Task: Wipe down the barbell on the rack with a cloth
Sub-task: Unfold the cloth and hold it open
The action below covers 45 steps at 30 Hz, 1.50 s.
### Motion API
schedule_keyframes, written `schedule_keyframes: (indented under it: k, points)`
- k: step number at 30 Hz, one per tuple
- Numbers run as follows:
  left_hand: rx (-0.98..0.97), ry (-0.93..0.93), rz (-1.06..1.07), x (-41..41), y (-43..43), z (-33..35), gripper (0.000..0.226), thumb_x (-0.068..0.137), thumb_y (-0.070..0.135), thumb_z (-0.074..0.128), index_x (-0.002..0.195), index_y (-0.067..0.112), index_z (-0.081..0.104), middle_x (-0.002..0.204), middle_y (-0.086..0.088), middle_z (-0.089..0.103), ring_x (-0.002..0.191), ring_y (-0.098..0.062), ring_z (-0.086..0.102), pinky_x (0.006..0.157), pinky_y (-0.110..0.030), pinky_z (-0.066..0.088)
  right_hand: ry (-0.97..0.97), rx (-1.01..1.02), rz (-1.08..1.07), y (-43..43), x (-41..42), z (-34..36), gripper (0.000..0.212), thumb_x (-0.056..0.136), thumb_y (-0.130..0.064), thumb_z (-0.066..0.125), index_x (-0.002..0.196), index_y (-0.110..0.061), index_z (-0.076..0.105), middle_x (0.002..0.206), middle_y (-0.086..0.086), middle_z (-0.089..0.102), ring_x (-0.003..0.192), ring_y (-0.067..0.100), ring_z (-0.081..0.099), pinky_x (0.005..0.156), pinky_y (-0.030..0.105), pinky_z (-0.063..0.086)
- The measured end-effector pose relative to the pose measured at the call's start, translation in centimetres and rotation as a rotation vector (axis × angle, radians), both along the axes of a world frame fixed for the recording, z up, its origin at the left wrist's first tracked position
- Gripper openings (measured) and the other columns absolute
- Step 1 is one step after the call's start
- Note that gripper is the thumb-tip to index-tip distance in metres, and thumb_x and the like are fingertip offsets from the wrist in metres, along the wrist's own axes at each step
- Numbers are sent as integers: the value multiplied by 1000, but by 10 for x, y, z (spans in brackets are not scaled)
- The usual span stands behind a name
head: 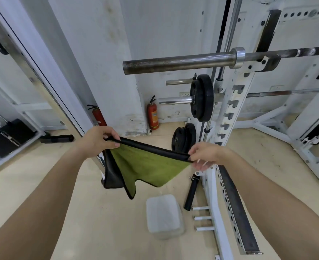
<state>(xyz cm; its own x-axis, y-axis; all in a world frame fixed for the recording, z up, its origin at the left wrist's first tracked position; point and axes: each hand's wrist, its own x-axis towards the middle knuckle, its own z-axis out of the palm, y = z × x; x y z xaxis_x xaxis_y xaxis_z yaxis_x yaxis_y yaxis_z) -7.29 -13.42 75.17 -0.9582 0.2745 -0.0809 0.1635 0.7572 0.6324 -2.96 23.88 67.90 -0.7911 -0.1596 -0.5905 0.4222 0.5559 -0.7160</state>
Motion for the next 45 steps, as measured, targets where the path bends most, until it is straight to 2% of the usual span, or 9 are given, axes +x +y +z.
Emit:
schedule_keyframes:
  k: [4, 11, 14, 17, 22, 26, 29, 39, 45]
  points:
    - [120, -61, 117, 1, -15, -15, 18, 79, 13, 83, 79, 27, 71, 92, -1, 71, 96, -18, 64, 91, -38, 46, 156, -283, -42, 6, -8, 22, 13, 96, -3, 55, 106, -11, 59, 65, 7, 58, 52, 13, 50, 58, 29, 51]
    - [83, -98, 139, -8, -11, -45, 21, 80, 20, 83, 89, 25, 65, 97, -9, 67, 87, -24, 64, 83, -39, 55, 4, -405, -13, 15, -23, 13, 8, 86, -8, 74, 94, -4, 76, 69, 6, 57, 65, 14, 57, 86, 37, 60]
    - [24, -104, 117, -20, -4, -67, 23, 83, 20, 80, 101, 24, 65, 93, -7, 64, 76, -13, 59, 70, -28, 48, 79, -113, 46, 14, -30, -11, 21, 75, -10, 85, 92, -8, 73, 78, 7, 64, 74, 16, 64, 75, 24, 57]
    - [-76, -127, 70, -36, 5, -104, 13, 87, 20, 76, 99, 17, 73, 81, 4, 65, 70, -3, 56, 59, -19, 40, 248, 318, 180, 0, -49, -50, 20, 77, -20, 84, 86, -15, 66, 77, 3, 68, 66, 20, 64, 61, 28, 52]
    - [-161, -144, 205, -73, 8, -213, 8, 90, 22, 69, 98, 21, 71, 85, 7, 62, 84, -18, 59, 69, -28, 43, 467, 475, 53, -26, -93, -158, 14, 86, -24, 73, 92, -16, 63, 95, 1, 56, 84, 21, 54, 72, 35, 44]
    - [-165, -56, 323, -91, 3, -328, 14, 89, 15, 64, 97, 24, 71, 84, 8, 63, 81, -20, 58, 65, -29, 41, 479, 455, -75, -43, -119, -269, 12, 89, -22, 67, 85, -23, 56, 80, 2, 62, 75, 26, 58, 59, 36, 44]
    - [-187, -4, 380, -90, 0, -412, 15, 91, 17, 59, 95, 26, 70, 83, 8, 60, 76, -18, 53, 60, -29, 37, 471, 442, -115, -52, -120, -349, 14, 91, -21, 66, 85, -27, 54, 79, 1, 63, 72, 26, 59, 63, 40, 52]
    - [-298, -298, 284, 18, 4, -714, 21, 88, 18, 54, 94, 31, 69, 85, 8, 57, 77, -22, 57, 59, -28, 37, 211, 344, -189, -48, -8, -639, 7, 90, -19, 67, 89, -23, 62, 86, -7, 67, 84, 19, 63, 71, 36, 51]
    - [-244, -435, 282, 64, 10, -803, 18, 87, 20, 56, 96, 26, 70, 89, 4, 63, 80, -21, 58, 62, -29, 41, 96, 337, -142, -39, 37, -730, 15, 88, -25, 71, 86, -32, 58, 86, -12, 66, 85, 18, 63, 76, 41, 54]
